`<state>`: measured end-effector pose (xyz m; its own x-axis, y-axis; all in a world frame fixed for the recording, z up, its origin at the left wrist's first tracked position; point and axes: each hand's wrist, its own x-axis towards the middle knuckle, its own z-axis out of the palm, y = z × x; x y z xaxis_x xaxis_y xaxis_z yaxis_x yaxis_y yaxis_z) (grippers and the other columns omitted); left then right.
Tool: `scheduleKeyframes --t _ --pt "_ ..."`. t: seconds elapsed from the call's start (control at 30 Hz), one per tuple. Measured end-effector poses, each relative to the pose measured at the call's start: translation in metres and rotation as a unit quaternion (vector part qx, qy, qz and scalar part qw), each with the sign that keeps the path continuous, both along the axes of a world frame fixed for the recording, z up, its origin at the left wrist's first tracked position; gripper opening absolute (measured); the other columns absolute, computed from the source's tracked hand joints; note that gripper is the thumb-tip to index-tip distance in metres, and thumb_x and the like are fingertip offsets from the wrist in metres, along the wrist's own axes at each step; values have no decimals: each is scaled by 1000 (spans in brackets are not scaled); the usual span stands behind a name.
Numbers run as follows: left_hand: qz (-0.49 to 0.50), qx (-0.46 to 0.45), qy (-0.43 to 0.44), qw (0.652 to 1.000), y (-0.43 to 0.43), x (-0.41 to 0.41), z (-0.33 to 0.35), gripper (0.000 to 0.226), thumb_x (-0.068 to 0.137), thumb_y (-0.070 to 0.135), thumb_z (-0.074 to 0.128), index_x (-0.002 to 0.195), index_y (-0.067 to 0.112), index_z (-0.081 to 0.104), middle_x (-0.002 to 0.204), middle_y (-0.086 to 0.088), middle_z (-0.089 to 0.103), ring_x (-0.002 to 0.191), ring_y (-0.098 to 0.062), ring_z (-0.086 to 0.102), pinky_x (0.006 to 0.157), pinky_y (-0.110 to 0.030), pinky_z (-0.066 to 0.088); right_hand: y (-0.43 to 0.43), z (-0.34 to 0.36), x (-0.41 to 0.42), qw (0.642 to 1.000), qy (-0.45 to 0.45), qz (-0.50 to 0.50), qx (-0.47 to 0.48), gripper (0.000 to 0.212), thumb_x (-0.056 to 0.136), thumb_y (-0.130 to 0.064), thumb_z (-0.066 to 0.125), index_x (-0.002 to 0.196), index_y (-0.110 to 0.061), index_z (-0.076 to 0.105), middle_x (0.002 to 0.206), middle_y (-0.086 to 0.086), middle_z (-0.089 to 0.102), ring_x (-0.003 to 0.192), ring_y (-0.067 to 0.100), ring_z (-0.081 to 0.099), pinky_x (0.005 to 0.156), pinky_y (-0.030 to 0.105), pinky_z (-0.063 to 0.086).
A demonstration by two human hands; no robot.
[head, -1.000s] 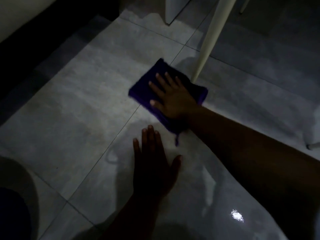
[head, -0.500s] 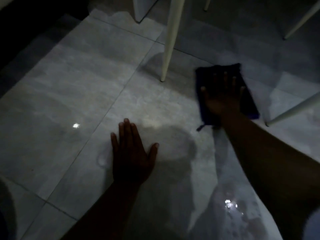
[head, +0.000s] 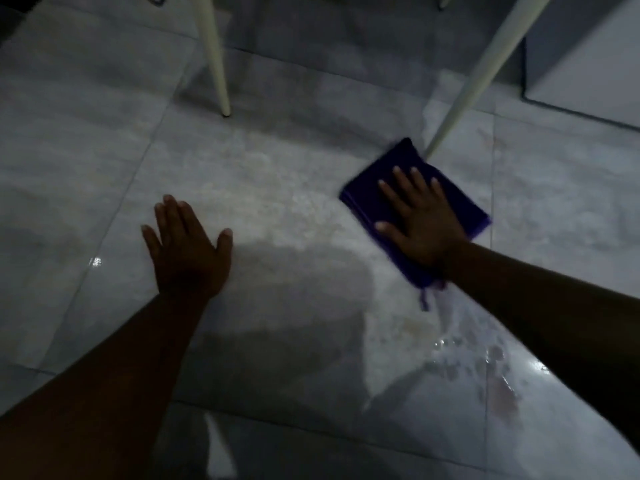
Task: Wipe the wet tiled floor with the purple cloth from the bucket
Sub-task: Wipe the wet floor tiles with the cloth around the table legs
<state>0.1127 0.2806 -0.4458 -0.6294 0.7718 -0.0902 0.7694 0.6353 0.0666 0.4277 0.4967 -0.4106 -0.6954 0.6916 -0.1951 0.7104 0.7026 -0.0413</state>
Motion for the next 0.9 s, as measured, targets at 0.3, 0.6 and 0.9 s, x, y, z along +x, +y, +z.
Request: scheduleKeyframes --t 0.3,0.6,0.9 --pt "-90 54 -72 992 -20 67 47 81 89 49 39 151 -1 27 160 -24 22 150 -41 18 122 -55 11 -173 -9 117 888 43 455 -45 76 89 -69 52 152 -29 39 164 4 30 153 33 21 121 61 16" --pt "-111 -5 -44 993 -37 117 17 85 87 56 34 149 -1 29 162 -21 19 151 -38 12 121 -59 8 -51 3 108 1000 -8 14 7 80 91 -73 20 158 -32 6 168 10 7 155 39 4 119 64 15" --pt "-158 62 -69 983 -4 159 18 72 92 44 41 145 -4 35 159 -26 25 150 -41 16 122 -58 9 -199 -16 212 955 57 289 -45 75 91 -69 46 155 -33 30 167 1 23 155 30 17 123 57 11"
